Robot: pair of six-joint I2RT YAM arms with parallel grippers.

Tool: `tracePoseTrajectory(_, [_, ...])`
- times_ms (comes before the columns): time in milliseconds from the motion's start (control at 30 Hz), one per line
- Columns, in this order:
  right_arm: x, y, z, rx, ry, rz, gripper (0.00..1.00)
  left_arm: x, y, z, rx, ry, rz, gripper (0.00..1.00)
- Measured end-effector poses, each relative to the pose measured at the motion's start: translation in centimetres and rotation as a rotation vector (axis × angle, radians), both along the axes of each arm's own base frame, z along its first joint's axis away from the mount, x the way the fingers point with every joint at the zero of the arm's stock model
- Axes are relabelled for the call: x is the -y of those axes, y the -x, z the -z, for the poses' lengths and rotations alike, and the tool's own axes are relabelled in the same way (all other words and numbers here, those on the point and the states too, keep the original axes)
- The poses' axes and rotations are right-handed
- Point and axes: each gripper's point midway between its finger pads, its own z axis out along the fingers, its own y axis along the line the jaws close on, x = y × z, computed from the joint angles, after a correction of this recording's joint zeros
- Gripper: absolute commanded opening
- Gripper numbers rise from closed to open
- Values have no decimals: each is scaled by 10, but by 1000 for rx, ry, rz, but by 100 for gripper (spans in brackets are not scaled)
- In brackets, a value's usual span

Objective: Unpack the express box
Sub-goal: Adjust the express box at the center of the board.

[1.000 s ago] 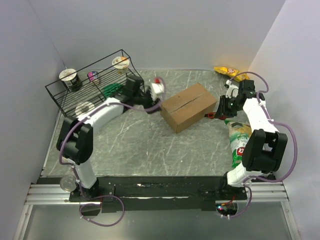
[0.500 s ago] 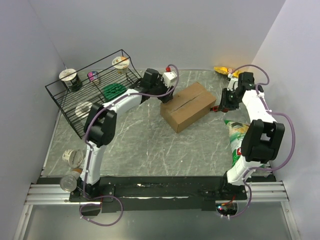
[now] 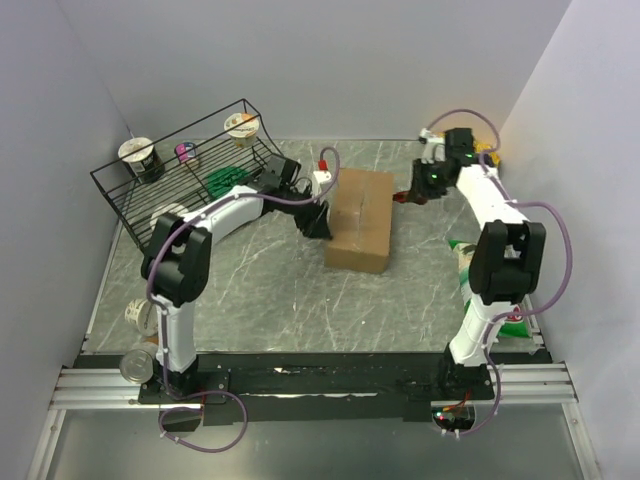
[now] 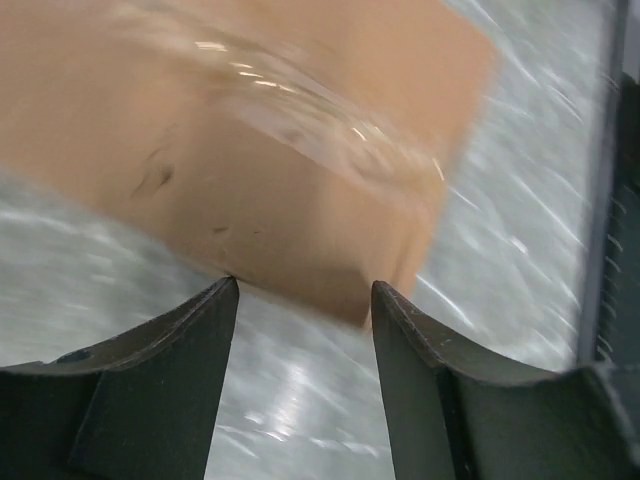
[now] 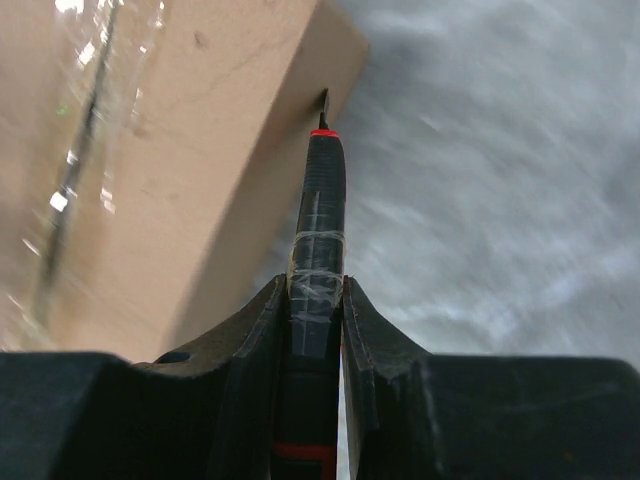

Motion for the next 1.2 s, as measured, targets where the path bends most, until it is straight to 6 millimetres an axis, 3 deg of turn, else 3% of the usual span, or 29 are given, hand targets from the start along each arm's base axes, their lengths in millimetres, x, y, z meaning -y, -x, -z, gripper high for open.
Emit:
tracePoseTrajectory(133, [-51,-16,-4,50,-20,-118,0,-6,38,0,-37,-17,108,61])
tracePoseTrajectory(233, [-92,-21,-5,77,-56,-212,0,-11,56,4,-19,-45,196,60])
tracePoseTrajectory(300, [-108,-19,-4,80,-71,-246,0,-15,64,4,-5,-70,241,61])
tracePoseTrajectory(400, [-111,-17,-7,76,-78,-246,0,-17,61,-11,43,-76,259,64])
tracePoseTrajectory(467, [-97,-15,-13,84,-74,-215,0,-19,47,-33,121,-68,226,66])
tracePoseTrajectory(567, [-55,-1,-31,110,-34,-125,0,-23,19,-71,244,-62,120,68])
tracePoseTrajectory(667, [-20,28,-57,164,12,-51,0,-24,-18,-101,337,-52,-38,70])
tracePoseTrajectory(767, [-15,72,-73,199,24,-48,0,-19,-53,-109,355,-45,-185,71])
tracePoseTrajectory(900, [-32,132,-54,143,0,-105,0,-8,-96,-87,321,-52,-306,72])
tracePoseTrajectory(1000, [-33,163,-24,59,0,-117,0,-4,-118,-51,270,-82,-363,73])
tracePoseTrajectory(1100, [-33,183,-3,-23,0,-126,0,-7,-124,-15,200,-124,-404,73])
tracePoseTrajectory(1200, [-34,185,3,-44,-6,-132,0,-10,-129,-15,187,-110,-432,72])
